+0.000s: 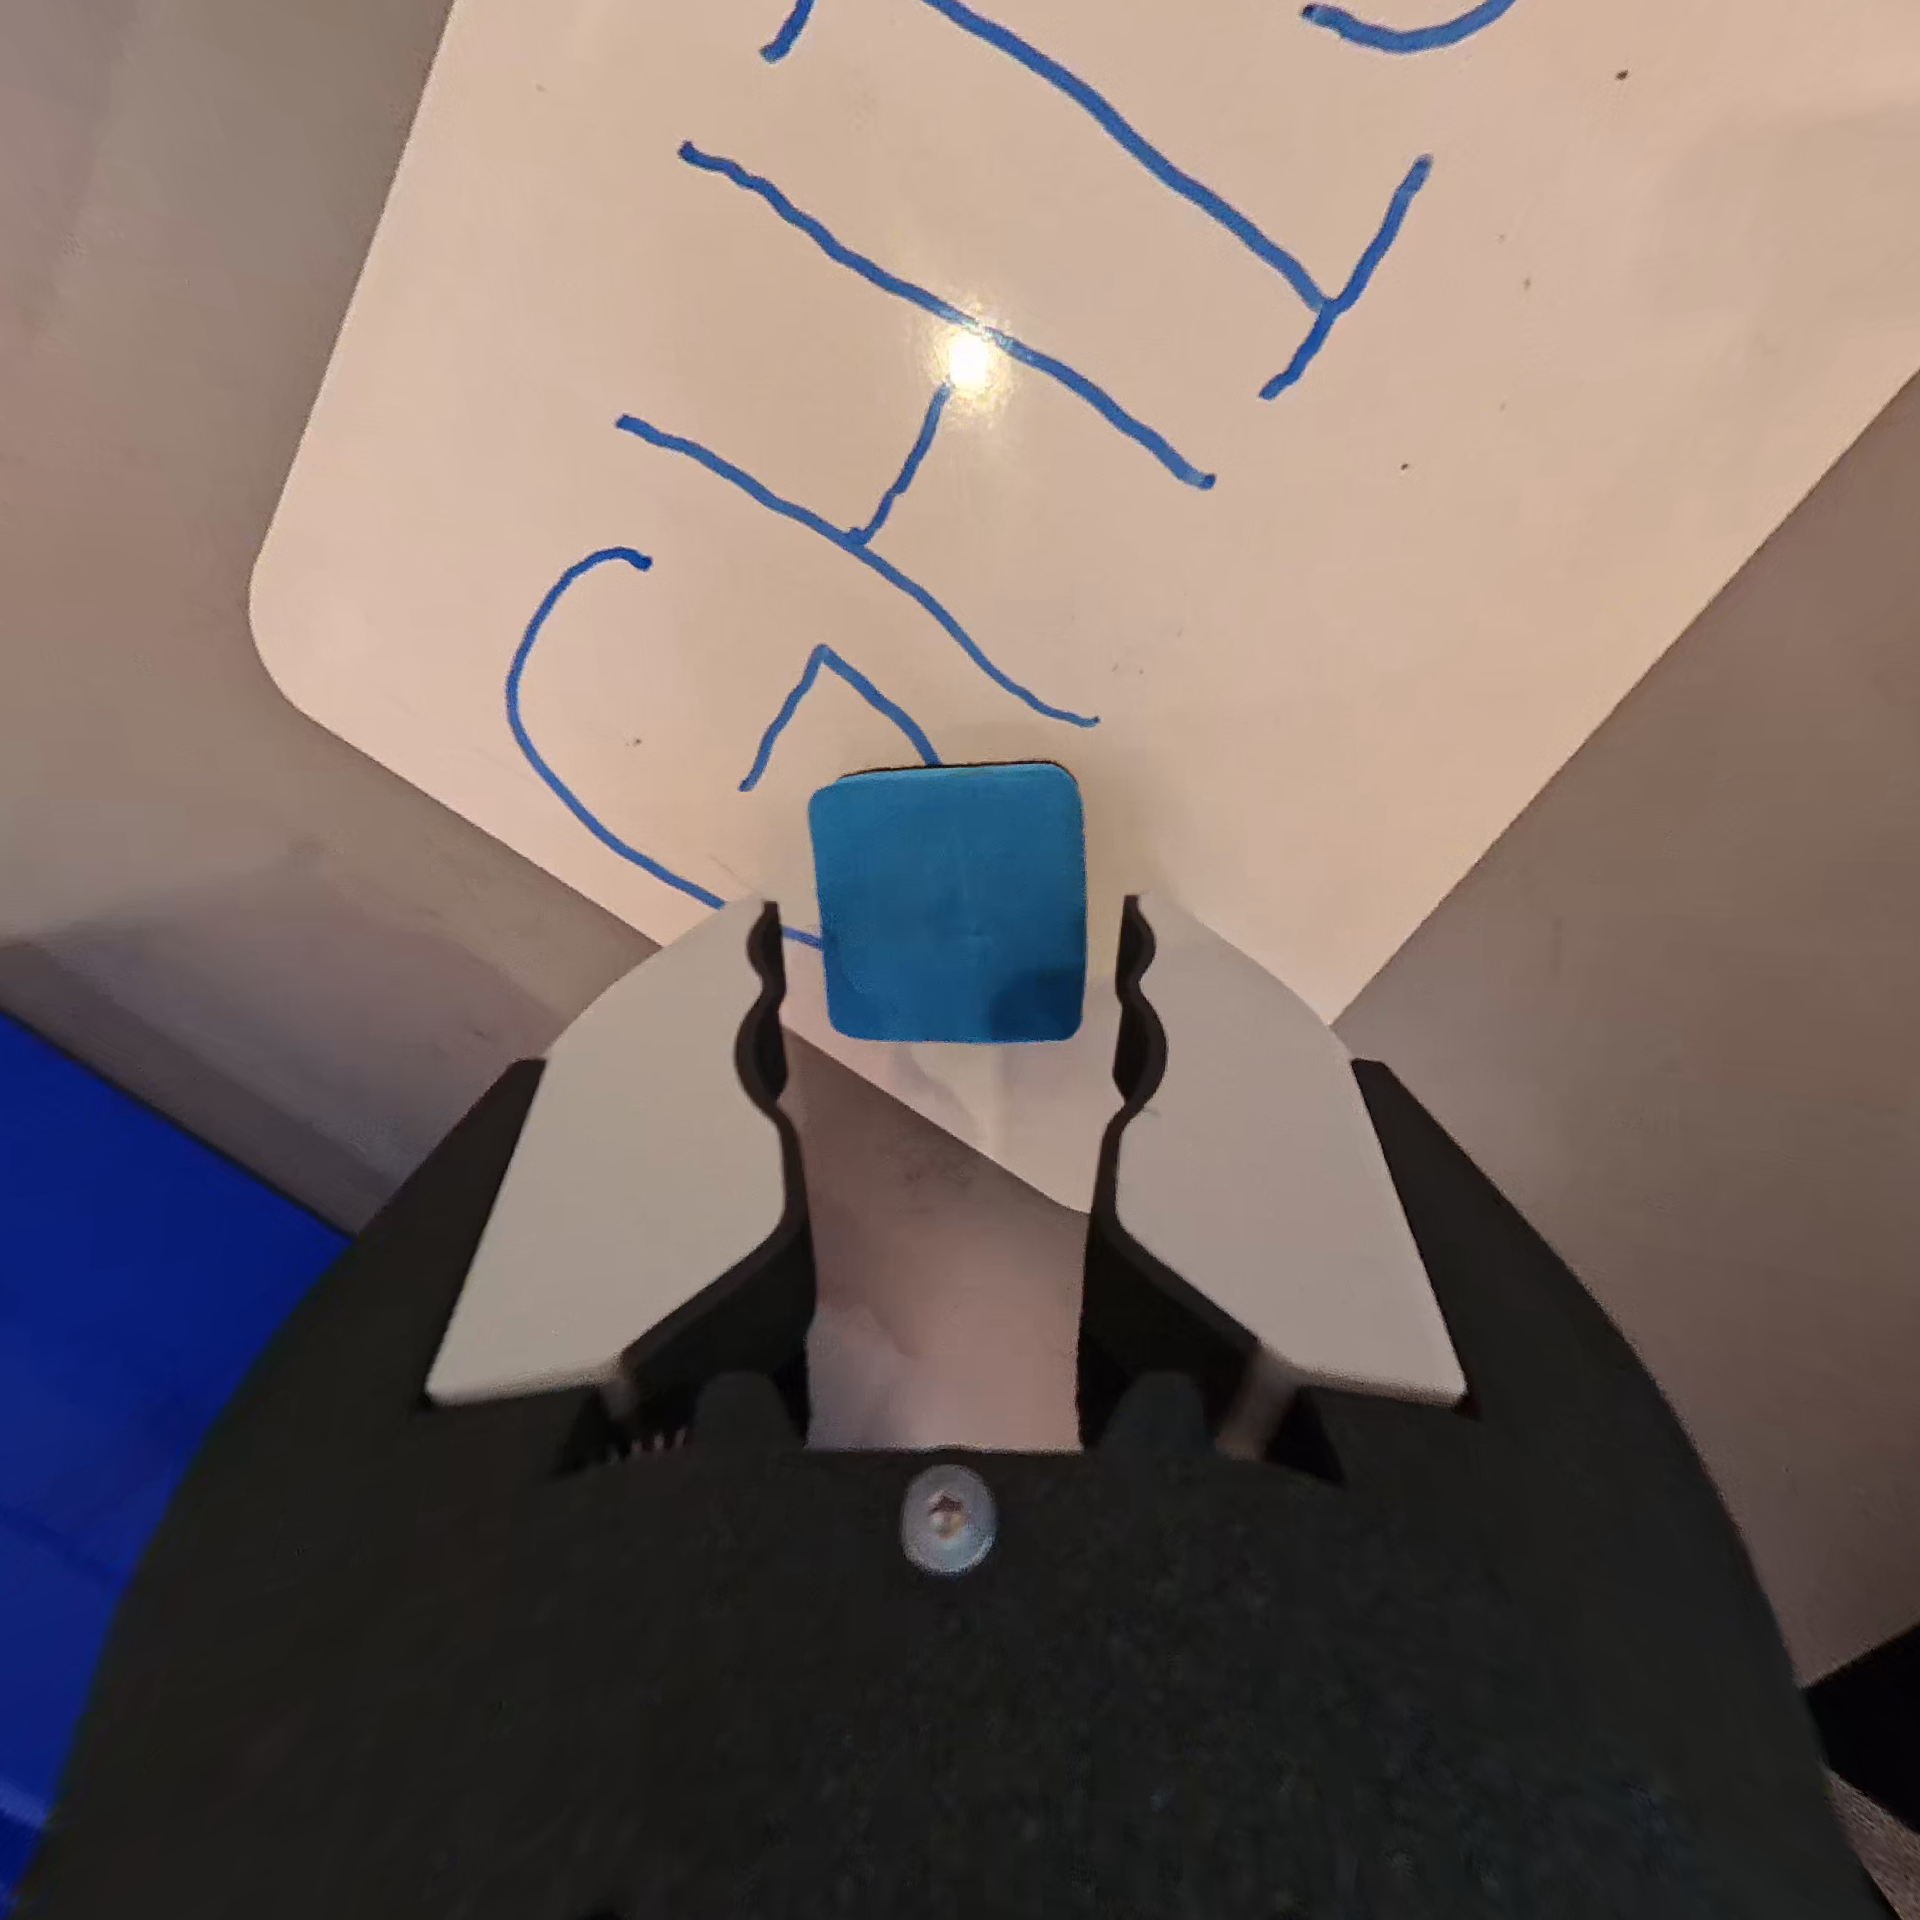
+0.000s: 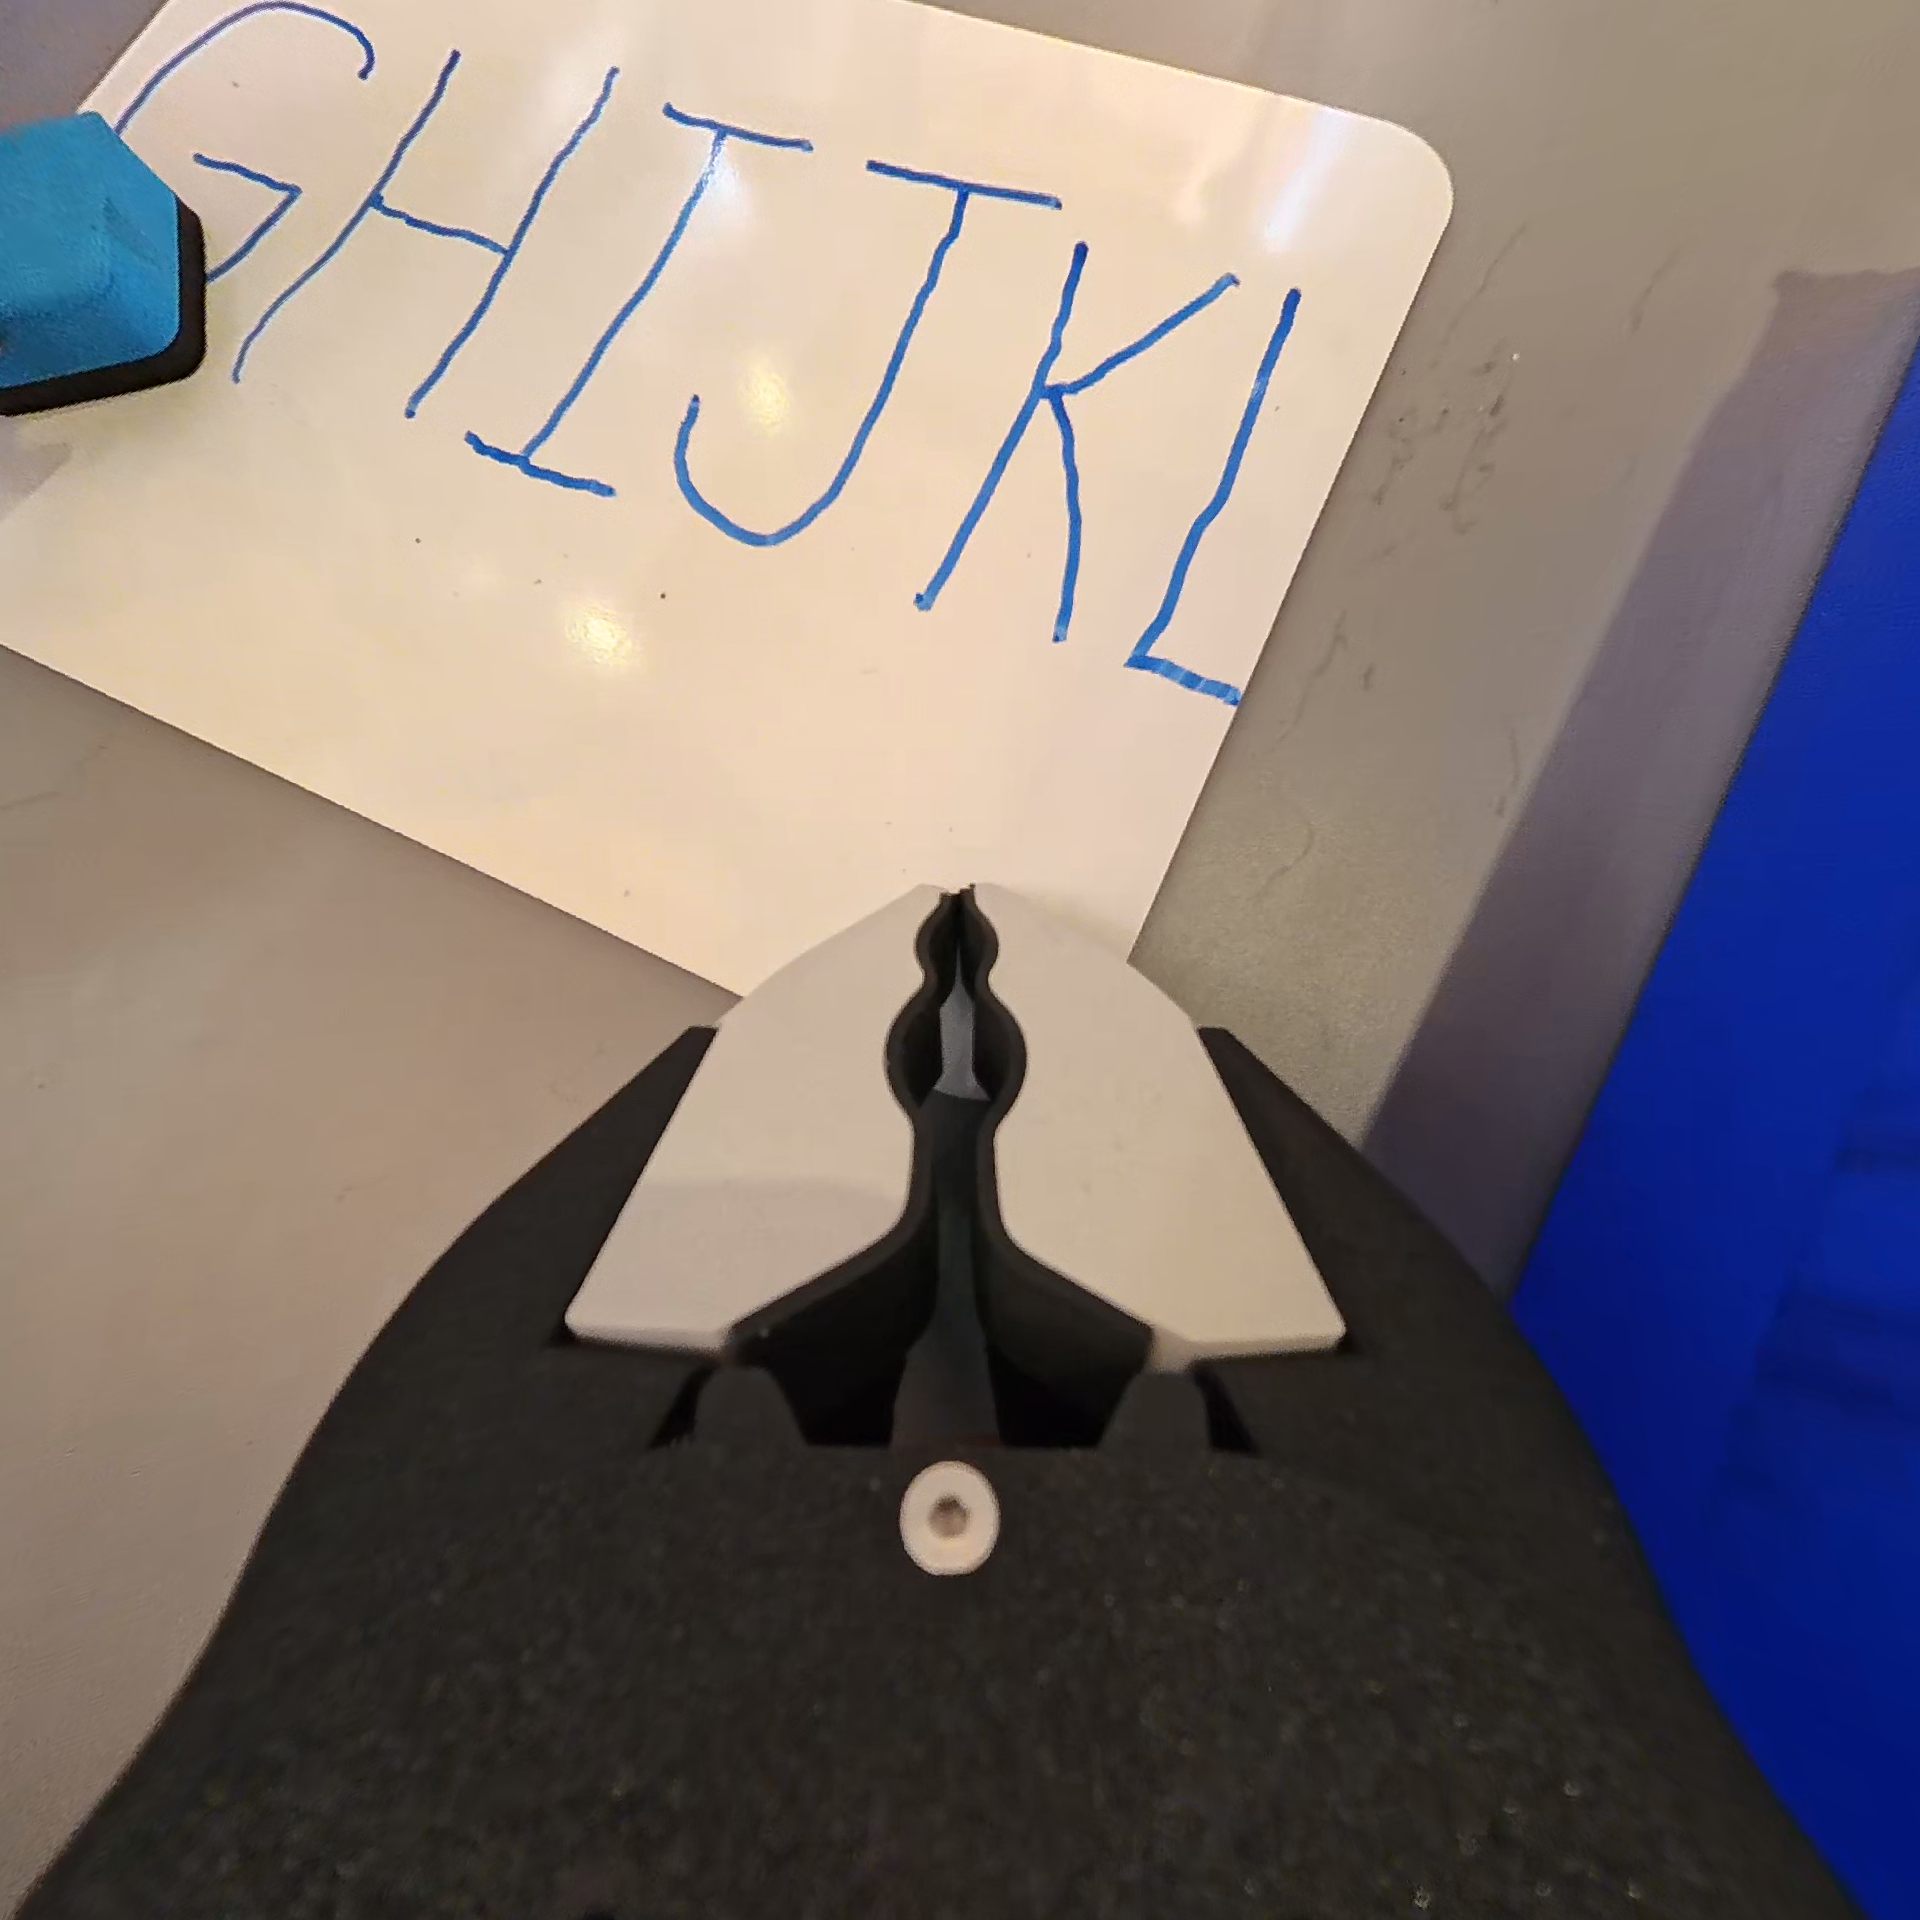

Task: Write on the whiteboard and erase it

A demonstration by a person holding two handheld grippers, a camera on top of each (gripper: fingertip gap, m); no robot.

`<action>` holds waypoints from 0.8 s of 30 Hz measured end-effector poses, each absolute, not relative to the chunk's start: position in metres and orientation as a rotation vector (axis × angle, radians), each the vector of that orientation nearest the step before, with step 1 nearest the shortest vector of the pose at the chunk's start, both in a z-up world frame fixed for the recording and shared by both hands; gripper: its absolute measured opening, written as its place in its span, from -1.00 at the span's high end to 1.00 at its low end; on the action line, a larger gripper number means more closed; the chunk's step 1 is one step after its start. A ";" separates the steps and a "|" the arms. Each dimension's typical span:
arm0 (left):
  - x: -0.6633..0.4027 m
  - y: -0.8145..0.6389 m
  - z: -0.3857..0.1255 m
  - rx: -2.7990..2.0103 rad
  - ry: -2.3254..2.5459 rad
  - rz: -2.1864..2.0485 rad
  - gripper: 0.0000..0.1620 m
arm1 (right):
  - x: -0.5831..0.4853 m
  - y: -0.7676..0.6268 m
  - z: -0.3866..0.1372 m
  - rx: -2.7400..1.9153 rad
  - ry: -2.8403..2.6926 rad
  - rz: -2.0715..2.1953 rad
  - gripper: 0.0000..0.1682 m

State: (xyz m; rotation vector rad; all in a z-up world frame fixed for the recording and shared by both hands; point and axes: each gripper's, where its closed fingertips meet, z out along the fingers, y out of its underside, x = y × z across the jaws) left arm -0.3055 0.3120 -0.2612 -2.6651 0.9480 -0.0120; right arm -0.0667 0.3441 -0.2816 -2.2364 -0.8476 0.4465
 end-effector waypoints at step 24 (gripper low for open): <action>-0.322 0.350 -0.271 -2.899 0.937 0.030 0.39 | -0.069 0.346 -0.282 -2.241 -0.885 0.475 0.99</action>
